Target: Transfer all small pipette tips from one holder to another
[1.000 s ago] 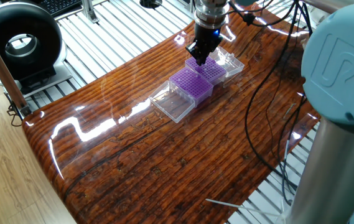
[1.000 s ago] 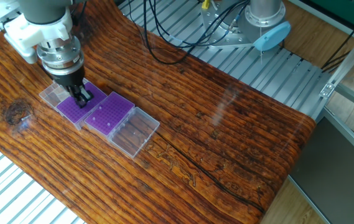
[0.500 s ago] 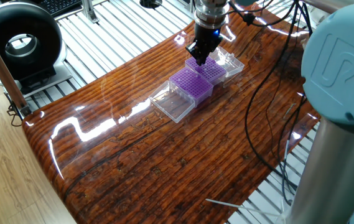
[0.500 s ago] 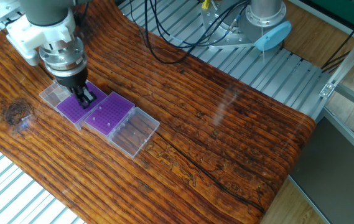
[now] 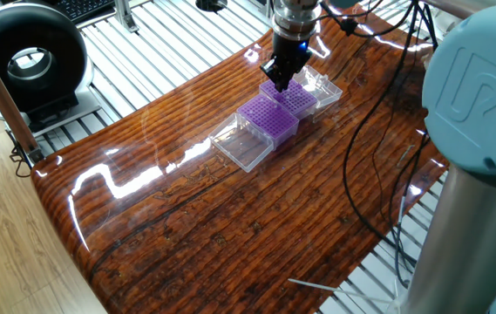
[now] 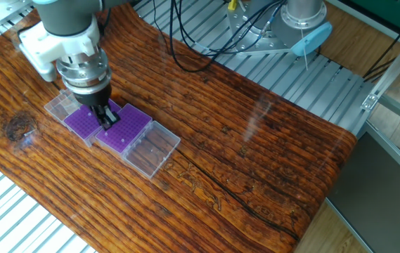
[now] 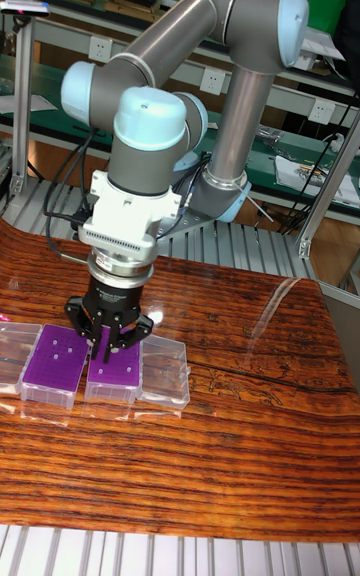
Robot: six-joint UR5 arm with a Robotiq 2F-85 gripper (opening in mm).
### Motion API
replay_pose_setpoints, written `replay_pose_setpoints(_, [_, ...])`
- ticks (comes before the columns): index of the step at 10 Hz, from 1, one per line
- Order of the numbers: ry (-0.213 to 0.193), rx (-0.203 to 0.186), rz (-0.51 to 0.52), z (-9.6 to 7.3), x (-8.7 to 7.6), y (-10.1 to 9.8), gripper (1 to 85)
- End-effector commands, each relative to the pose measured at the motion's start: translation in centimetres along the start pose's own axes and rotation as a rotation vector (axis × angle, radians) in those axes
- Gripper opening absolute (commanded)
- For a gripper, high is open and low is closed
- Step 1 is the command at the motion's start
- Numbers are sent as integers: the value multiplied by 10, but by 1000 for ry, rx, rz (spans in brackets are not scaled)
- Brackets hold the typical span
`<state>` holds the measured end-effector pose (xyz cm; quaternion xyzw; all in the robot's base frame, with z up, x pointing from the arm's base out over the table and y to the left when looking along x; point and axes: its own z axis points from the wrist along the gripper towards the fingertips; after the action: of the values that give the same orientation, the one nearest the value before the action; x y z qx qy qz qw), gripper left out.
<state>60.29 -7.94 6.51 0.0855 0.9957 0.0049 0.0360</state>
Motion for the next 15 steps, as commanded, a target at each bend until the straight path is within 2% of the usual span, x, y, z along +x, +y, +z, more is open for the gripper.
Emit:
replay_pose_setpoints(1, [-29, -13, -3, 6, -12, 7, 223])
replay_pose_setpoints(7, [-55, -7, -12, 15, -17, 5, 217])
replay_pose_setpoints(15, [-50, -9, -14, 14, -11, 6, 213])
